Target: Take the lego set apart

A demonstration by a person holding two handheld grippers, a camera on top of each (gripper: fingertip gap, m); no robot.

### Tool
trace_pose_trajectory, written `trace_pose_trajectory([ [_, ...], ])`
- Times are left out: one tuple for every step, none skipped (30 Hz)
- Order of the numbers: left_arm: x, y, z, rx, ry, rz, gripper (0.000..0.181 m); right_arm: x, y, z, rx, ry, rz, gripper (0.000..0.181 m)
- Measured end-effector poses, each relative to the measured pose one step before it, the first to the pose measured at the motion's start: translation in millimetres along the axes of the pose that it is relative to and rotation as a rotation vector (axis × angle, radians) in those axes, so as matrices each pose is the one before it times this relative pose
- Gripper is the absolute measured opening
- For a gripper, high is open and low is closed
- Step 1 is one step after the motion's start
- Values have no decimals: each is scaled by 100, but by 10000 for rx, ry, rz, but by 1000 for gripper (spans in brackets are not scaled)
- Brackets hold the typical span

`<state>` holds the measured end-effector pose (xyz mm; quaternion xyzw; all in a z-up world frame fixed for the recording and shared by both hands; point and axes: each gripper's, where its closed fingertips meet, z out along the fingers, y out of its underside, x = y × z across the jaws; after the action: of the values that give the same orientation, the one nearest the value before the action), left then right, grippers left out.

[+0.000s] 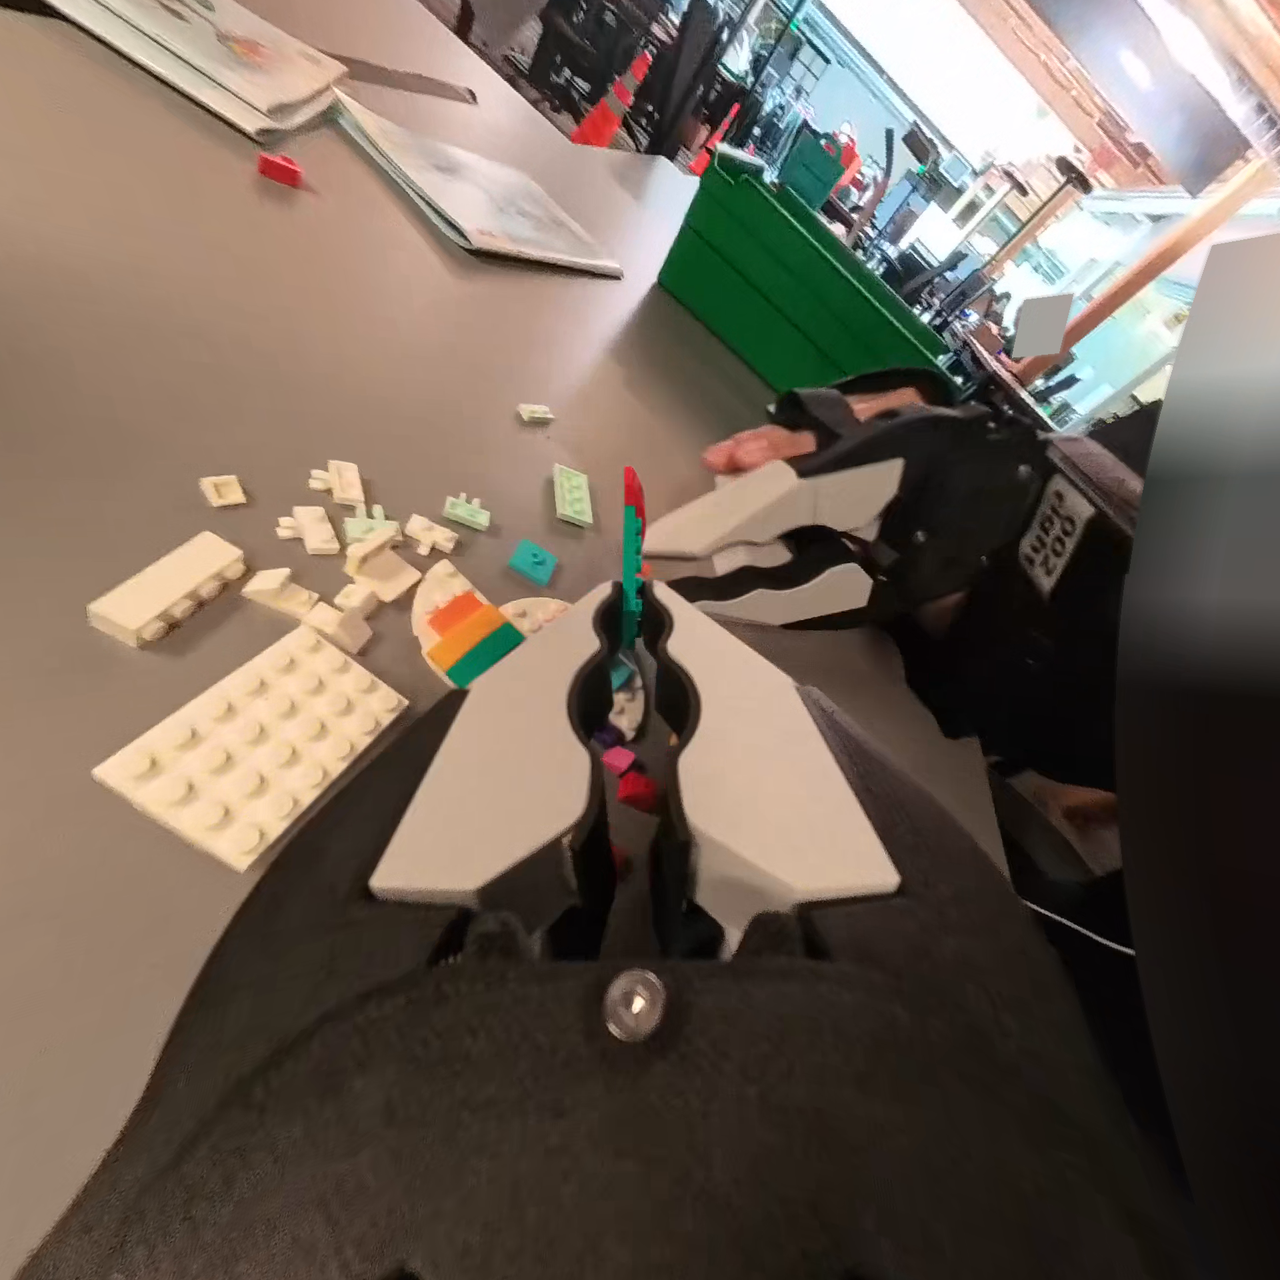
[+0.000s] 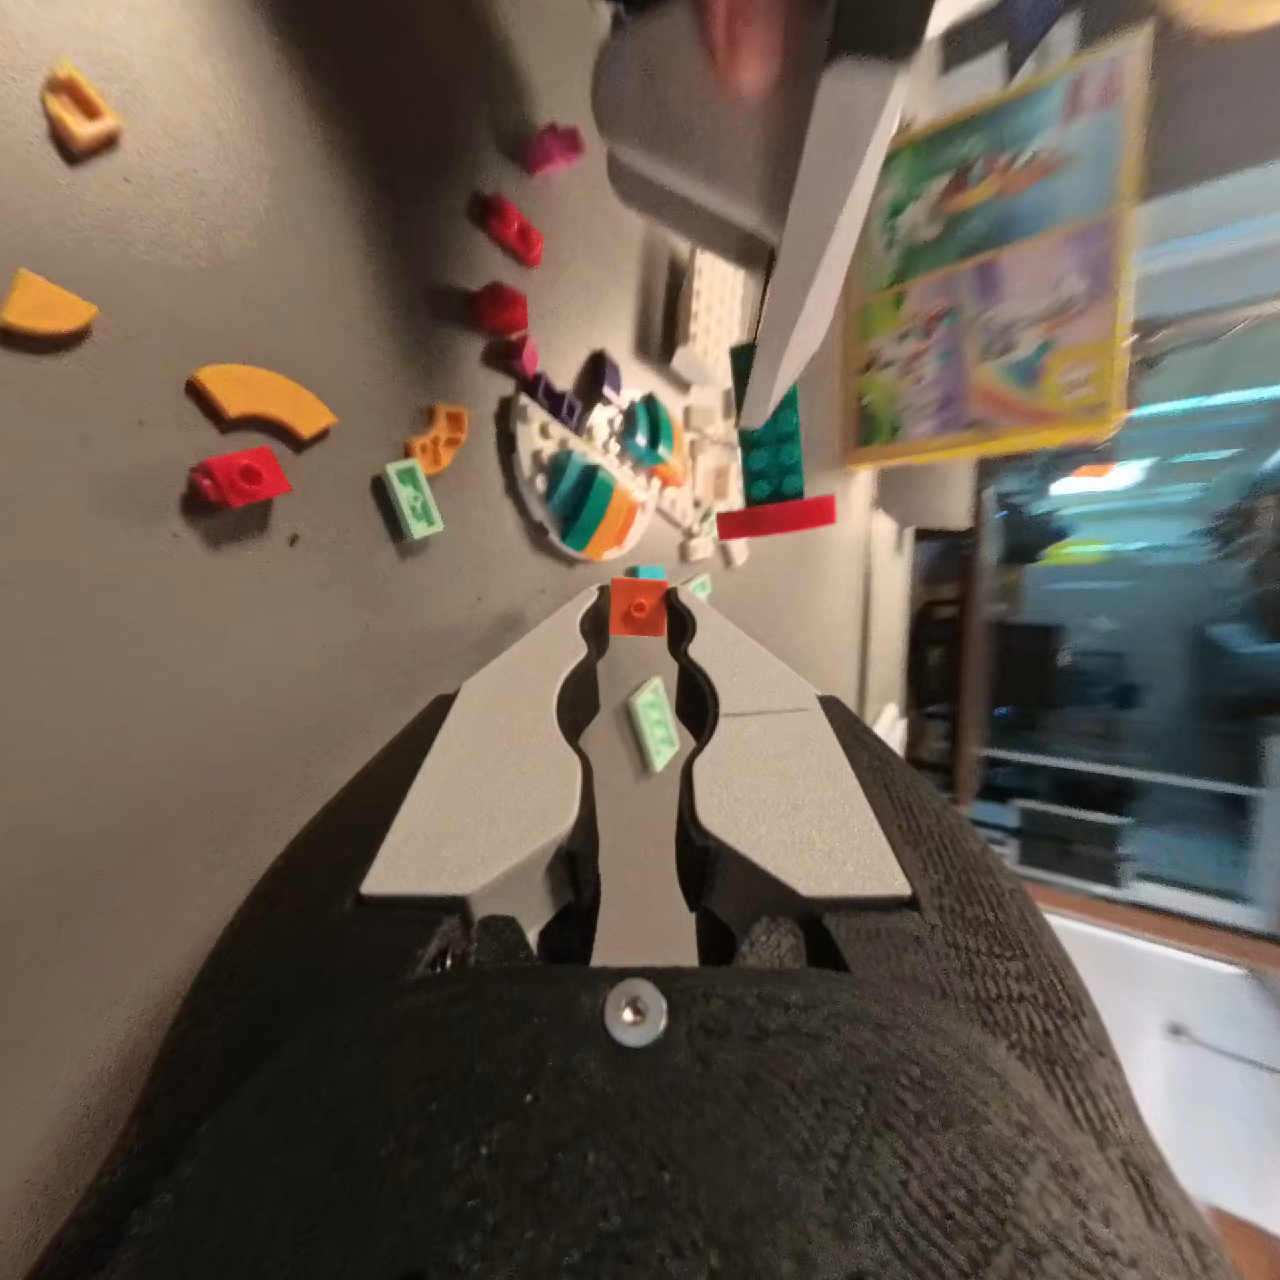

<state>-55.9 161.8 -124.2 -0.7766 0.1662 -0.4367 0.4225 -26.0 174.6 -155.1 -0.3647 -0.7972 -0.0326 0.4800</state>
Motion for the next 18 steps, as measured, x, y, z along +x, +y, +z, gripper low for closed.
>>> trace_pose_trajectory([
  [109,68,-18,-25,107,-54,4,-102,232,69,-43,-155,320,23],
  [155,-29,-82,46,135,-59,4,-14,61,13,-21,-109,298,31],
  [49,27,-58,12,60,-83,4,114,-134,-24,37,3,211,38],
  [35,51,-13,-29,42,-41,4,237,-295,-75,108,141,50,45],
  [117,137,67,-92,71,-3,4,282,-419,-93,153,236,-82,49],
  [129,186,119,-131,53,31,3,266,-470,-72,174,271,-153,52],
  [172,224,148,-163,50,90,4,96,-381,-17,117,160,-137,52],
  [157,222,155,-159,13,135,4,-34,-221,74,21,51,-66,54],
  [203,185,145,-137,25,152,4,-26,-53,110,-61,47,-26,54],
  [75,167,103,-121,-47,125,4,47,84,108,-109,73,-41,54],
  [46,113,76,-90,-38,107,4,24,110,65,-85,44,-41,54],
  [58,127,64,-94,-35,116,4,45,36,10,-11,37,1,54],
  [42,129,36,-108,-46,182,4,111,-22,-73,51,69,8,49],
  [24,101,9,-105,-89,263,3,103,-53,-91,74,42,28,44],
  [122,139,41,-135,-51,337,4,54,-113,-75,92,-20,115,43],
  [24,190,85,-169,-149,355,4,-25,-205,-77,136,-83,184,43],
  [15,233,110,-207,-179,438,4,-63,-251,-89,169,-129,214,43],
  [49,200,103,-192,-183,530,4,-191,-199,-117,162,-229,236,40],
])
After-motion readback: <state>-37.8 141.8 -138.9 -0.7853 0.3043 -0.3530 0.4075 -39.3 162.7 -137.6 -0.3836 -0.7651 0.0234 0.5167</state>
